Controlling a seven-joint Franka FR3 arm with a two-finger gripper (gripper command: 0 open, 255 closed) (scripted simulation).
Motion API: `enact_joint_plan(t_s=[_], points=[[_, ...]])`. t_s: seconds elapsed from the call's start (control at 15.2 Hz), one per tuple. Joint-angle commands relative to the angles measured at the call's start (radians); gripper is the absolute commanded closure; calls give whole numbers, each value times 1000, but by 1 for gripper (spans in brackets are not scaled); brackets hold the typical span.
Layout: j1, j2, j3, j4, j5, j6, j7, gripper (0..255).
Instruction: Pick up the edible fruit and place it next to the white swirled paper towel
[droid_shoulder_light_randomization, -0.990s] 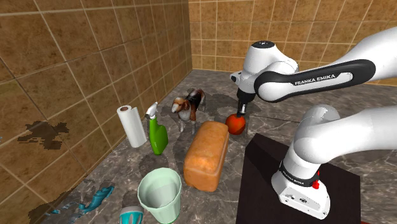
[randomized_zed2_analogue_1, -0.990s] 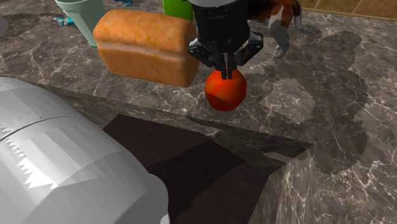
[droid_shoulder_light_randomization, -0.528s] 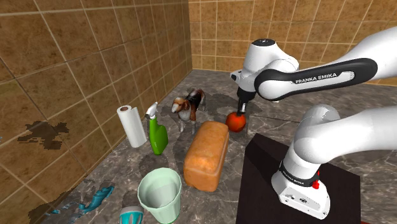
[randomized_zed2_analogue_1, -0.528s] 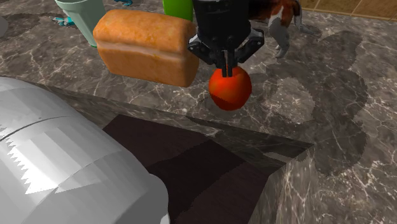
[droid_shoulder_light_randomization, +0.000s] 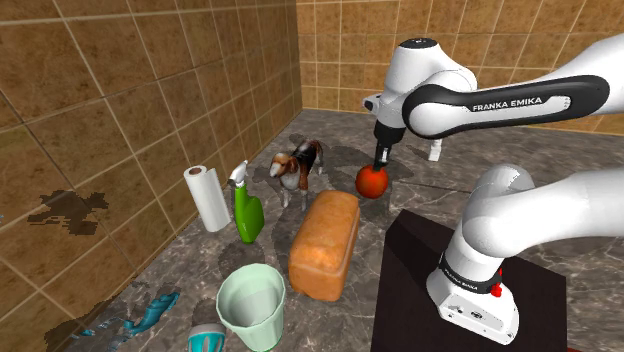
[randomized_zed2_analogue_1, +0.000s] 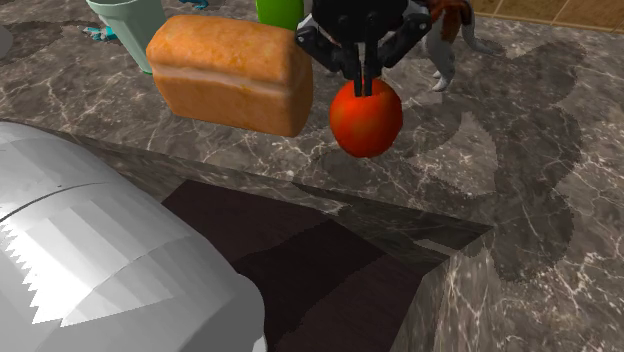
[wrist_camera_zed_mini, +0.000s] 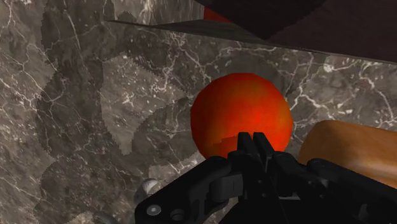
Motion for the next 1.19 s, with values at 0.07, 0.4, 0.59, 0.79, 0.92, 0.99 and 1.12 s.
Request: enact_joint_plan(t_s=[0.07, 0.4, 0.59, 0.79, 0.92, 0.99, 1.12], points=[[4, -10, 5, 33, 7, -43, -3, 255], [9, -10, 11, 100, 16, -110, -10, 255], [11, -6, 14, 141, 21, -148, -14, 255], [13, -1, 17, 184, 26, -184, -18, 255], [14, 4, 19, 213, 29, -208, -21, 255], [15, 7, 20, 228, 30, -220, -22, 255], [16, 13, 22, 257, 33, -244, -25, 255]])
